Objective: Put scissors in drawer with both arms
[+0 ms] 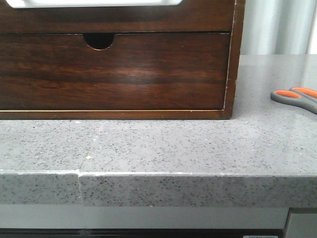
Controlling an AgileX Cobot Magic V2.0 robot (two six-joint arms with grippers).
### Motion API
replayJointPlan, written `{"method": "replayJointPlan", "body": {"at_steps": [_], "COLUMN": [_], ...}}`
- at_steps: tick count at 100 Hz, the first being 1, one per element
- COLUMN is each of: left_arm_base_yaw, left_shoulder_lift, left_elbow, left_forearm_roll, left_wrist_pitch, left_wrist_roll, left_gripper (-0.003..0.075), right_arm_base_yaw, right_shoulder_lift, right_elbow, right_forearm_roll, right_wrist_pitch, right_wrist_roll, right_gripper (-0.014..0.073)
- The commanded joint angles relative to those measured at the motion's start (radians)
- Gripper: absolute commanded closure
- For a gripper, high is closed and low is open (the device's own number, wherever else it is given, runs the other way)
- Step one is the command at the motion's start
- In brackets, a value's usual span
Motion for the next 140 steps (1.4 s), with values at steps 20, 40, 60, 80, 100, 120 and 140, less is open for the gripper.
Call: {"method": "replayJointPlan", "body": {"at_steps": [20, 40, 60, 80, 100, 120, 140], "left_arm_base_yaw": [-0.004, -0.004, -0.004, -0.004, -0.008, -0.07, -0.104], "left_shoulder_lift": [-0.01, 0.204, 0.462, 0.699, 0.817, 0.868, 0.937], "left_elbow": [-0.077, -0.346, -0.491, -0.521, -0.521, -0.528, -0.595], "left_forearm_roll": [-0.412, -0.257, -0.414, -0.991, -1.511, -1.611, -1.611], "left_wrist_pitch": [0.093, 0.341, 0.473, 0.627, 0.708, 0.713, 0.728], "left_wrist_roll": [-0.016, 0.056, 0.065, 0.442, 0.678, 0.69, 0.69], "left_gripper": [0.074, 0.074, 0.0662, 0.038, 0.0398, 0.0405, 0.0405], "right_arm_base_yaw": [0.003, 0.003, 0.04, 0.041, 0.041, 0.041, 0.041], "right_shoulder_lift": [0.005, 0.169, 0.243, 0.301, 0.328, 0.335, 0.335], "right_elbow": [-0.169, -0.368, -0.437, -0.441, -0.441, -0.441, -0.441], "right_forearm_roll": [0.163, -0.015, -0.017, 0.015, 0.024, 0.026, 0.032], "right_wrist_pitch": [0.273, 0.456, 0.481, 0.499, 0.5, 0.5, 0.5], "right_wrist_roll": [-0.004, -0.034, -0.034, -0.034, -0.034, -0.034, -0.034], "right_gripper": [0.0659, 0.0659, 0.0641, 0.0322, 0.0211, 0.0211, 0.0211]}}
